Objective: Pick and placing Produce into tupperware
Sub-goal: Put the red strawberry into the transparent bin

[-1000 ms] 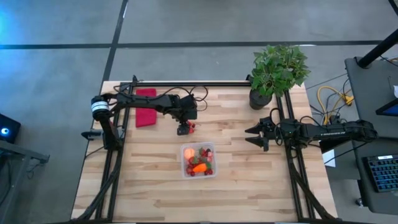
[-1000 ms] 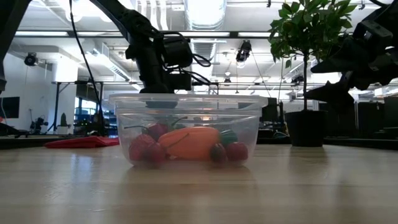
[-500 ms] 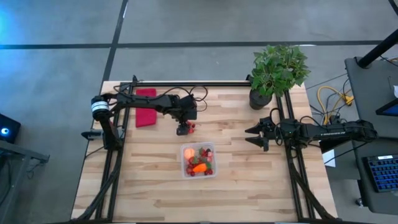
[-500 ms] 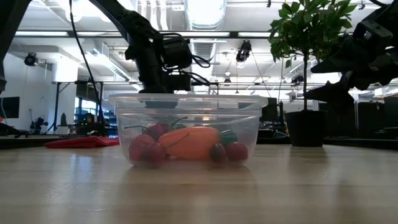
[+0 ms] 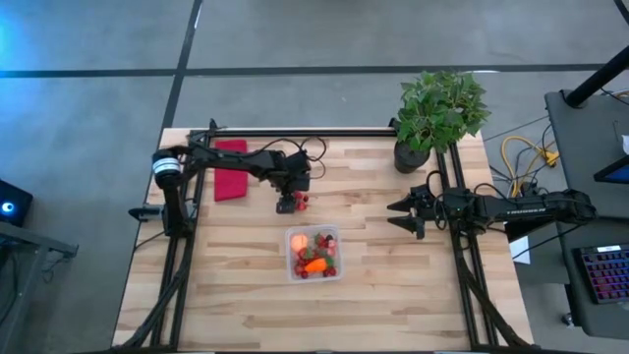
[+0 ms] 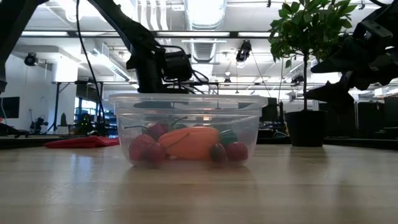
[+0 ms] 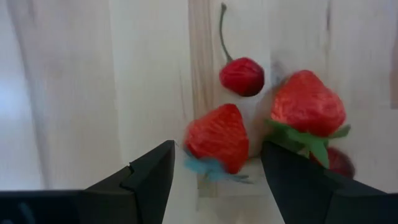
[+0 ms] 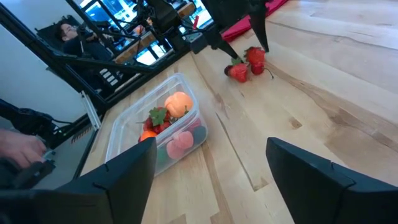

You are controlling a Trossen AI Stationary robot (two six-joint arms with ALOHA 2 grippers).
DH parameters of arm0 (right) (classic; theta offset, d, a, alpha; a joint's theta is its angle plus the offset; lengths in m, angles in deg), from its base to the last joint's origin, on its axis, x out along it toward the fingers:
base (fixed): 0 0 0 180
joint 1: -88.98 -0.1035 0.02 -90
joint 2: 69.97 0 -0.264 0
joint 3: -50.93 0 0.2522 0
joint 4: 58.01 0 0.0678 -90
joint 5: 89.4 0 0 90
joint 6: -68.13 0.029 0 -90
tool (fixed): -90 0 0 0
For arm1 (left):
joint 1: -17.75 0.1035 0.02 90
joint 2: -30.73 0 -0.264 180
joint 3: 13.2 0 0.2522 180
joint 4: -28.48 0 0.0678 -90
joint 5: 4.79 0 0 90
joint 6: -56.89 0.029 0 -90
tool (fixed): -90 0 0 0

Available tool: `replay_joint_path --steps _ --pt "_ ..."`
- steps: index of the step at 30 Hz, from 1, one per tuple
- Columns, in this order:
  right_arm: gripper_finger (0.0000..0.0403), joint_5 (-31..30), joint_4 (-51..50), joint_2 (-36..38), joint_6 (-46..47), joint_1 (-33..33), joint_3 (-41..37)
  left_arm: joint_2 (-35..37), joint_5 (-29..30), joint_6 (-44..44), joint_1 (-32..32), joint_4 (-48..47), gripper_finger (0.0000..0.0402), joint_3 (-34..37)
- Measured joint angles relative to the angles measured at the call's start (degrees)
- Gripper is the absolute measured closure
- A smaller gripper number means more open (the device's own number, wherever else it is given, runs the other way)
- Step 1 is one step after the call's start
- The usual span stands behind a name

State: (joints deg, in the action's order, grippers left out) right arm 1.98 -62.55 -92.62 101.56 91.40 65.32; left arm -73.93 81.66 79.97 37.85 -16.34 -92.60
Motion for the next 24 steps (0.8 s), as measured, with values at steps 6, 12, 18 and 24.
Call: replay_joint_path --steps 6,12,18,24 --pt "0.0112 0.0 0.01 0.0 0.0 0.0 -0.02 -0.26 -0.07 -0.06 -0.04 0.08 0.0177 -0.01" --pt "0.0106 0.02 0.02 0.0 0.0 0.0 -0.01 -0.24 -0.08 -0.03 0.0 0.12 0.0213 -0.01" --pt "0.0111 0.0 0.0 0.0 0.0 0.0 0.0 -0.24 -0.09 0.23 0.0 0.16 0.0258 -0.12" --pt "0.011 0.01 0.01 0.0 0.0 0.0 -0.01 0.46 1.07 0.23 0.0 0.04 0.0281 -2.0"
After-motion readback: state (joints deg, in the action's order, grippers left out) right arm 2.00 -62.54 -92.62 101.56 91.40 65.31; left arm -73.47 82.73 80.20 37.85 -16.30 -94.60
